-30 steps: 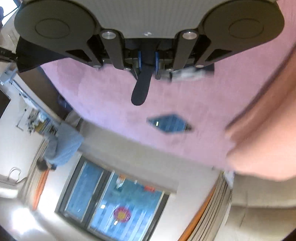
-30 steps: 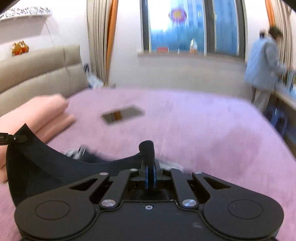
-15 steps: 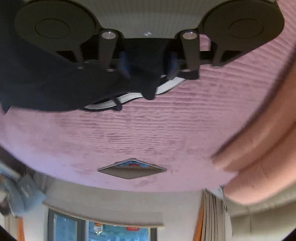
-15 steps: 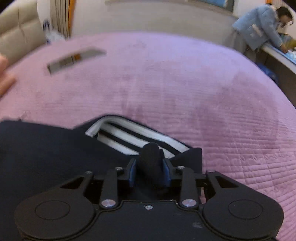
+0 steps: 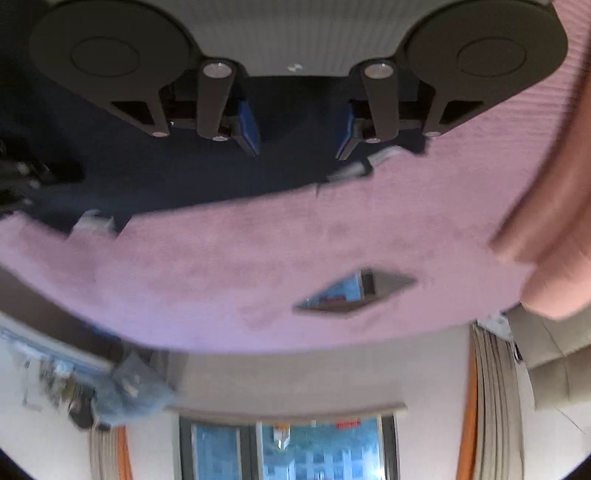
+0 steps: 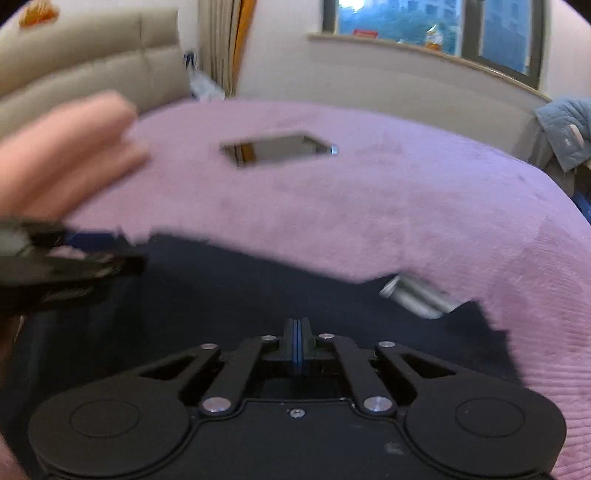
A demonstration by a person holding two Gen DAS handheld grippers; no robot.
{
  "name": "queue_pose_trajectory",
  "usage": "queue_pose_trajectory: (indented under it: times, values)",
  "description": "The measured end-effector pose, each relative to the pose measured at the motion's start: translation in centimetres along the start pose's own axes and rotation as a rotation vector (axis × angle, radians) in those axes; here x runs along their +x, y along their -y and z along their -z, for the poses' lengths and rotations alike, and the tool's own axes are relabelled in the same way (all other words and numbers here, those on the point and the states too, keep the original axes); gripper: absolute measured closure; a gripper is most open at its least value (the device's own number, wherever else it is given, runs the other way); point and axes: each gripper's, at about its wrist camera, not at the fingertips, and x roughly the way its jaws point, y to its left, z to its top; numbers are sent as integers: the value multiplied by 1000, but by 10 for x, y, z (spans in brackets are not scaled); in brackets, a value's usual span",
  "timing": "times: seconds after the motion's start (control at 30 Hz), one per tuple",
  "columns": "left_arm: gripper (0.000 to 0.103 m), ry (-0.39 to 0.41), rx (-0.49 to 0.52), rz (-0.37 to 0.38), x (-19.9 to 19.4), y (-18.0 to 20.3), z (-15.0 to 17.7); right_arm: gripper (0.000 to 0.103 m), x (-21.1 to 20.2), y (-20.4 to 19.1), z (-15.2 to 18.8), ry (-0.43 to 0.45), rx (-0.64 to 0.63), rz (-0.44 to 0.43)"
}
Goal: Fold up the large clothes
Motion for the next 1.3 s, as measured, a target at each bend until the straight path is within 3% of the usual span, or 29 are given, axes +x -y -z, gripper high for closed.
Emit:
queue_pose_trajectory:
  times: [0.03, 0.1, 0.17, 0.2, 0.23, 0.27, 0.3, 0.33, 0.47, 0.57, 0.7, 0.8, 0.87, 1.03, 1.13, 1.3]
  values:
    - [51, -17, -24, -21, 14, -8, 9, 103, 6, 9, 7, -18, 23, 32]
    - [41, -20, -178, 1, 23, -41, 22, 103, 1, 29, 14, -12, 67, 65]
    - [58, -33, -260, -82, 15, -68, 30, 103, -13, 45, 21, -16, 111, 117]
    - [58, -54, -270, -152, 5, -79, 38, 103, -21, 50, 25, -28, 126, 145]
    - [50, -76, -281, -198, -5, -88, 45, 103, -31, 51, 25, -34, 137, 155]
    - [51, -79, -308, -200, -19, -97, 53, 103, -40, 49, 24, -32, 138, 165]
    - [51, -83, -354, -183, -39, -106, 62, 103, -49, 43, 21, -24, 130, 172]
    - [52, -90, -388, -168, -54, -111, 68, 95, -62, 32, 20, -11, 121, 139]
    - [52, -115, -476, -142, -132, -105, 99, 96, -88, -29, 20, -7, 83, -52]
    - [52, -159, -576, -84, -176, -96, 121, 96, -88, -67, 34, -45, 41, -86]
    - [52, -227, -685, -17, -197, -84, 156, 96, -46, -91, 66, -146, 11, -63]
    - [52, -268, -793, 22, -185, -85, 183, 96, -38, -92, 64, -125, 39, -74]
    - [52, -216, -869, 51, -180, -88, 193, 96, -42, -93, 59, -142, 36, -80]
    - [49, -121, -993, 37, -176, -94, 202, 95, -68, -95, 45, -147, 45, -120]
    - [47, -72, -1067, 60, -171, -93, 207, 96, -69, -95, 58, -181, 39, -73]
    - [45, 18, -1130, 148, -138, -87, 205, 98, -60, -73, 74, -174, 205, -139]
